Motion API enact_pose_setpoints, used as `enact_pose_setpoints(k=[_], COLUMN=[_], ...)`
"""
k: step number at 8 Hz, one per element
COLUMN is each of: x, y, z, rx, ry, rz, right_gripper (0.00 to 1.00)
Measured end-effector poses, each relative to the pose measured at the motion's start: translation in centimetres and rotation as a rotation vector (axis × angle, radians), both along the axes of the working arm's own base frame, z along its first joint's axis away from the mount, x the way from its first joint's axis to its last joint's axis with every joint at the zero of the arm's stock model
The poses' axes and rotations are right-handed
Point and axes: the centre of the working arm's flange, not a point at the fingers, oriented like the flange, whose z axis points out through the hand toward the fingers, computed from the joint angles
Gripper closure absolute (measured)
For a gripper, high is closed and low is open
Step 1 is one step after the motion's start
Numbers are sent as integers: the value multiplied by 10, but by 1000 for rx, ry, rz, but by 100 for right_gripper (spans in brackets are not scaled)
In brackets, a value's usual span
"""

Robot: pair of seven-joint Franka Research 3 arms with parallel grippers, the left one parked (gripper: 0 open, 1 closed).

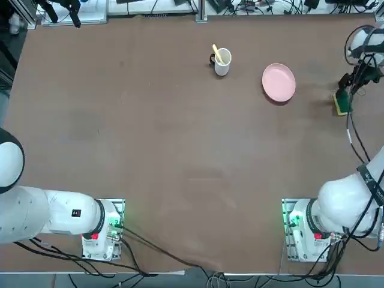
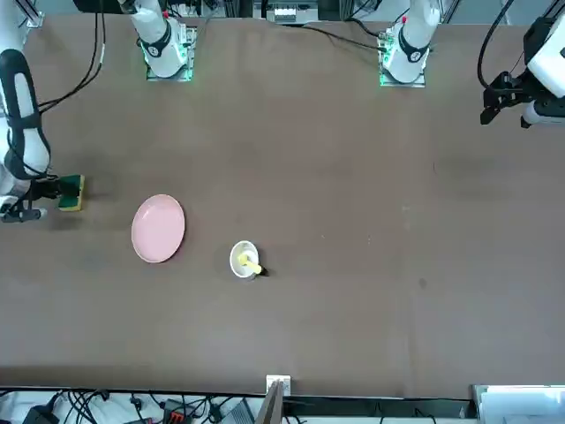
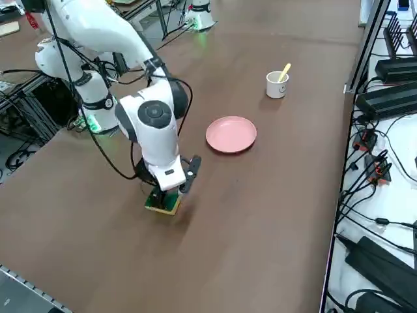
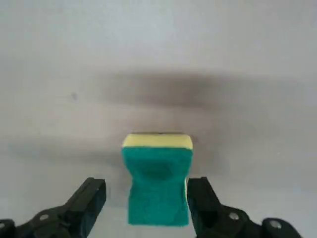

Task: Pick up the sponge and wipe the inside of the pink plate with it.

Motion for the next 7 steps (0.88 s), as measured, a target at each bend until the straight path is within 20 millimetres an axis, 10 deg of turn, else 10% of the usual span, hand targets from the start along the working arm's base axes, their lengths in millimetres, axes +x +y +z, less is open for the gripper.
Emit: enact_pose_setpoints(k=[4,7], x=[70,80], y=[100,188], z=[186,295], rx=[-1,-17], ry=[-83,-189], rz=[-43,-46], right_gripper=[0,0])
